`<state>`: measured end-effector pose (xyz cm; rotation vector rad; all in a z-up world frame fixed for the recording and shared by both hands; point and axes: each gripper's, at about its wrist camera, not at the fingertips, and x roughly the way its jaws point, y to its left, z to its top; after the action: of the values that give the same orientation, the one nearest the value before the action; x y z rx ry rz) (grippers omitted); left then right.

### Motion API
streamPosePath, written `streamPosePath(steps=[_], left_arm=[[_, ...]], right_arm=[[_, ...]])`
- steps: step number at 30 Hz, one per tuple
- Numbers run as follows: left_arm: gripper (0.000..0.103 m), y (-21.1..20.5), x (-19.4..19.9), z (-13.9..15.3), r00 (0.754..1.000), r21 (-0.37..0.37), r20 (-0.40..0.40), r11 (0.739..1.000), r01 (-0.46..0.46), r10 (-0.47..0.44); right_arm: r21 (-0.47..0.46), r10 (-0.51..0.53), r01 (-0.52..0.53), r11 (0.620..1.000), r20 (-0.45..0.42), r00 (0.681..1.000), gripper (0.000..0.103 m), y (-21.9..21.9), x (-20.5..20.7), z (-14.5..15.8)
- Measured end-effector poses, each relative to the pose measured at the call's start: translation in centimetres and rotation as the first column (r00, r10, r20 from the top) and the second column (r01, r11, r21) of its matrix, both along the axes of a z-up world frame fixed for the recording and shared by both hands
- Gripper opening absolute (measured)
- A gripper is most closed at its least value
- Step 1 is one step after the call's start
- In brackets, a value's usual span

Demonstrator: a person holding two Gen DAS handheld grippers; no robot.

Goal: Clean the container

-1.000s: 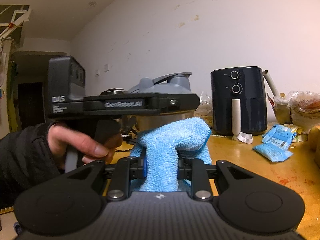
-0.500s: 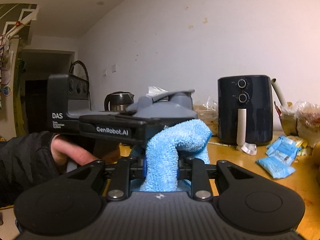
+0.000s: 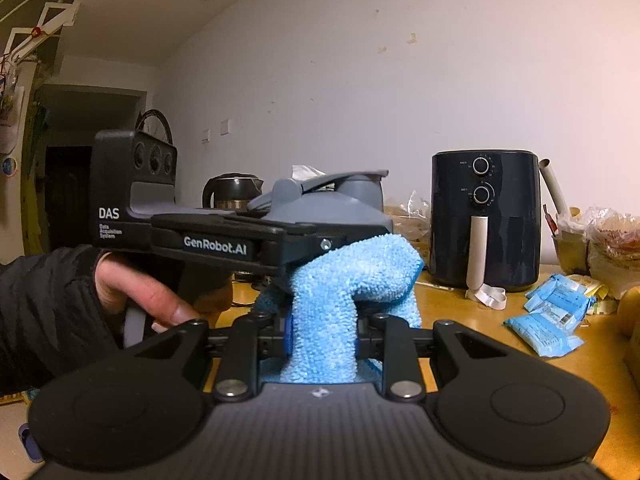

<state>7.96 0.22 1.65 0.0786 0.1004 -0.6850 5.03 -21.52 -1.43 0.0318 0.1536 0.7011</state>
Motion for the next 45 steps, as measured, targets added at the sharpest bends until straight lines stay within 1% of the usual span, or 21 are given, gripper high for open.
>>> streamPosePath(steps=[11,24,40,45], left_arm=[[0.095,0.0,0.1,0.1,1.0,0.001,-0.001,1.0,0.002,-0.002],[0.095,-0.1,0.1,0.1,1.0,0.003,-0.004,1.0,0.003,-0.003],[0.095,-0.1,0.0,0.1,1.0,0.006,-0.007,1.0,0.004,-0.004],[0.095,-0.1,0.2,0.2,1.0,0.007,-0.008,1.0,0.005,-0.005]], right_arm=[[-0.008,0.006,-0.007,1.0,-0.034,0.999,0.022,0.1,0.4,-1.2],[-0.055,0.011,-0.016,0.998,-0.094,0.996,0.022,0.8,0.8,-3.1],[-0.111,0.017,-0.039,0.993,-0.187,0.982,0.021,1.4,1.9,-5.7],[-0.108,0.025,-0.048,0.993,-0.211,0.977,0.021,1.3,2.2,-6.3]])
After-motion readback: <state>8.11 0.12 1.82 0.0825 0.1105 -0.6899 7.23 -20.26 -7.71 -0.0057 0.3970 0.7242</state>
